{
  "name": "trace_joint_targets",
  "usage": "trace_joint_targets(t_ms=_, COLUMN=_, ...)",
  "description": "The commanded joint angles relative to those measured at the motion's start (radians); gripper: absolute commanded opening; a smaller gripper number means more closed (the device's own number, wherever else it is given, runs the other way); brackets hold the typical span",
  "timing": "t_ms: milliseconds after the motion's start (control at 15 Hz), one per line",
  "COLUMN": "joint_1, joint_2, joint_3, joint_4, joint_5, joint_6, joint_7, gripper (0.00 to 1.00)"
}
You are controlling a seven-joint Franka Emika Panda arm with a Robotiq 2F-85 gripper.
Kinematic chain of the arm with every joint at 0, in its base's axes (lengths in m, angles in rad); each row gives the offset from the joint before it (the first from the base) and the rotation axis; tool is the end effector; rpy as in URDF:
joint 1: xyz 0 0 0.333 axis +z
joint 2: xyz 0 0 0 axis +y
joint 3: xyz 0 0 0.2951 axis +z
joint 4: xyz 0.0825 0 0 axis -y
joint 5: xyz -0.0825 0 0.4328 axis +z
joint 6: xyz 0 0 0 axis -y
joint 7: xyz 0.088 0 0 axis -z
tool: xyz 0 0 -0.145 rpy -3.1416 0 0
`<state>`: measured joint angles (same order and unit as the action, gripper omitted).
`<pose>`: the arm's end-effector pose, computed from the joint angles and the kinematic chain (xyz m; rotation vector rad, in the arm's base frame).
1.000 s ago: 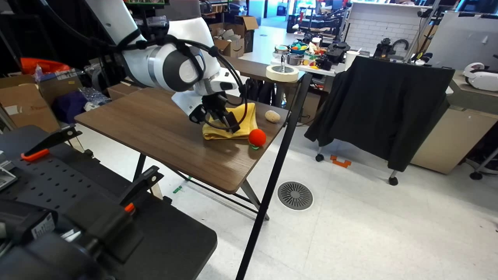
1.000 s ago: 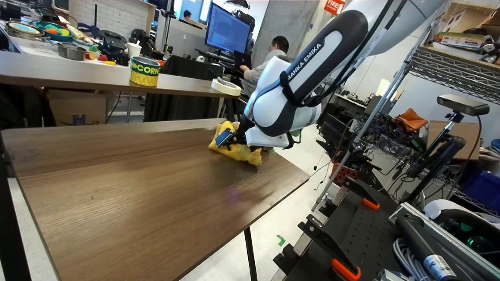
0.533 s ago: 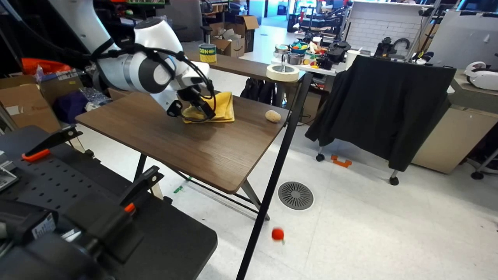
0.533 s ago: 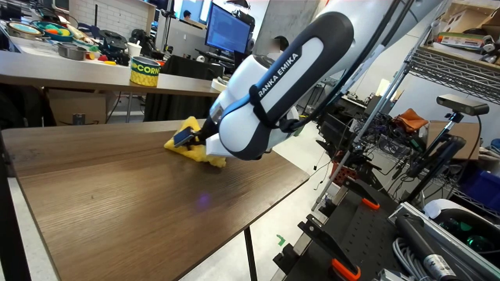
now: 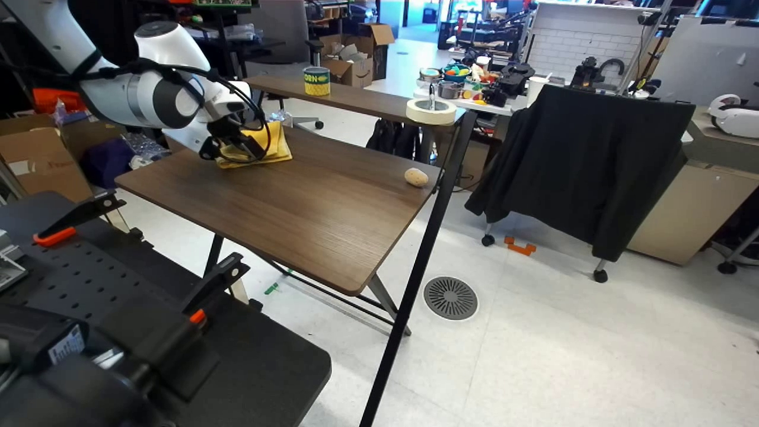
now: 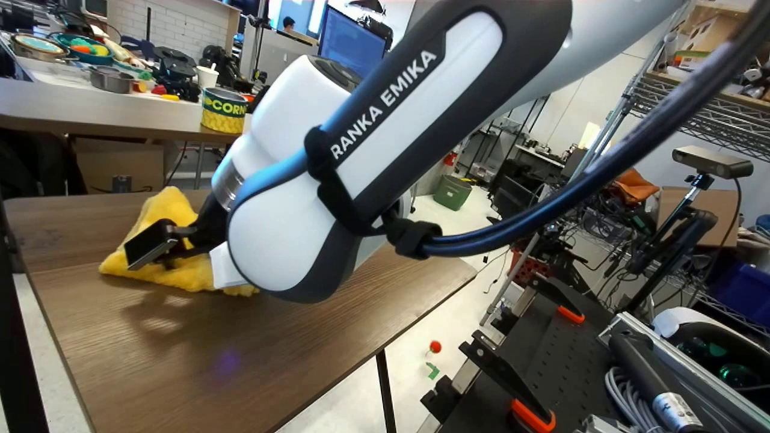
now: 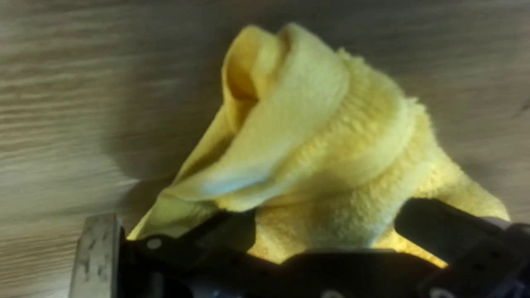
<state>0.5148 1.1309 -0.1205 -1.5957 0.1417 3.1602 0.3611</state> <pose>0.6455 0.2590 -0.0680 -2.9648 0.0236 -0.6589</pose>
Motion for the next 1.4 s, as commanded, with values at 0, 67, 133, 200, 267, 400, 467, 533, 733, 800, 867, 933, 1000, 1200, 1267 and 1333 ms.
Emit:
trace_joint_targets(t_ms=0, joint_1=-0.122, joint_2=-0.074, joint_3=0.152, joint_4=-0.096, joint_5=-0.061, joint_6=-0.06, joint_7=-0.168, gripper=1.0)
trace_joint_targets(t_ms=67, joint_1=-0.169, joint_2=-0.108, joint_3=0.195, joint_4=-0.141, joint_5=-0.077, joint_6=-0.069, joint_7=-0.219, gripper=1.0)
trace_joint_targets(t_ms=133, joint_1=-0.229, joint_2=-0.139, joint_3=0.242, joint_4=-0.188, joint_5=-0.097, joint_6=-0.081, joint_7=-0.271, gripper=1.0)
trace_joint_targets(t_ms=200, joint_1=-0.275, joint_2=-0.162, joint_3=0.263, joint_4=-0.228, joint_5=-0.104, joint_6=-0.103, joint_7=-0.3, gripper=1.0)
trace_joint_targets(t_ms=267, joint_1=-0.321, joint_2=-0.183, joint_3=0.269, joint_4=-0.266, joint_5=-0.096, joint_6=-0.14, joint_7=-0.307, gripper=1.0)
trace_joint_targets(t_ms=400, joint_1=-0.331, joint_2=-0.197, joint_3=0.192, joint_4=-0.303, joint_5=-0.073, joint_6=-0.191, joint_7=-0.267, gripper=1.0)
trace_joint_targets(t_ms=467, joint_1=-0.343, joint_2=-0.199, joint_3=0.158, joint_4=-0.317, joint_5=-0.073, joint_6=-0.204, joint_7=-0.257, gripper=1.0)
trace_joint_targets(t_ms=533, joint_1=-0.357, joint_2=-0.201, joint_3=0.126, joint_4=-0.335, joint_5=-0.075, joint_6=-0.209, joint_7=-0.25, gripper=1.0)
trace_joint_targets(t_ms=733, joint_1=-0.371, joint_2=-0.214, joint_3=0.025, joint_4=-0.375, joint_5=-0.085, joint_6=-0.251, joint_7=-0.229, gripper=1.0)
trace_joint_targets(t_ms=800, joint_1=-0.363, joint_2=-0.222, joint_3=-0.003, joint_4=-0.378, joint_5=-0.088, joint_6=-0.282, joint_7=-0.216, gripper=1.0)
trace_joint_targets(t_ms=867, joint_1=-0.346, joint_2=-0.22, joint_3=-0.03, joint_4=-0.37, joint_5=-0.097, joint_6=-0.325, joint_7=-0.2, gripper=1.0)
trace_joint_targets(t_ms=933, joint_1=-0.351, joint_2=-0.229, joint_3=-0.029, joint_4=-0.369, joint_5=-0.107, joint_6=-0.356, joint_7=-0.207, gripper=1.0)
trace_joint_targets(t_ms=1000, joint_1=-0.348, joint_2=-0.228, joint_3=-0.021, joint_4=-0.36, joint_5=-0.123, joint_6=-0.368, joint_7=-0.221, gripper=1.0)
trace_joint_targets(t_ms=1200, joint_1=-0.304, joint_2=-0.222, joint_3=0.0, joint_4=-0.343, joint_5=-0.198, joint_6=-0.364, joint_7=-0.248, gripper=1.0)
trace_joint_targets(t_ms=1267, joint_1=-0.281, joint_2=-0.222, joint_3=0.007, joint_4=-0.345, joint_5=-0.225, joint_6=-0.354, joint_7=-0.254, gripper=1.0)
trace_joint_targets(t_ms=1333, joint_1=-0.252, joint_2=-0.223, joint_3=0.011, joint_4=-0.35, joint_5=-0.248, joint_6=-0.341, joint_7=-0.252, gripper=1.0)
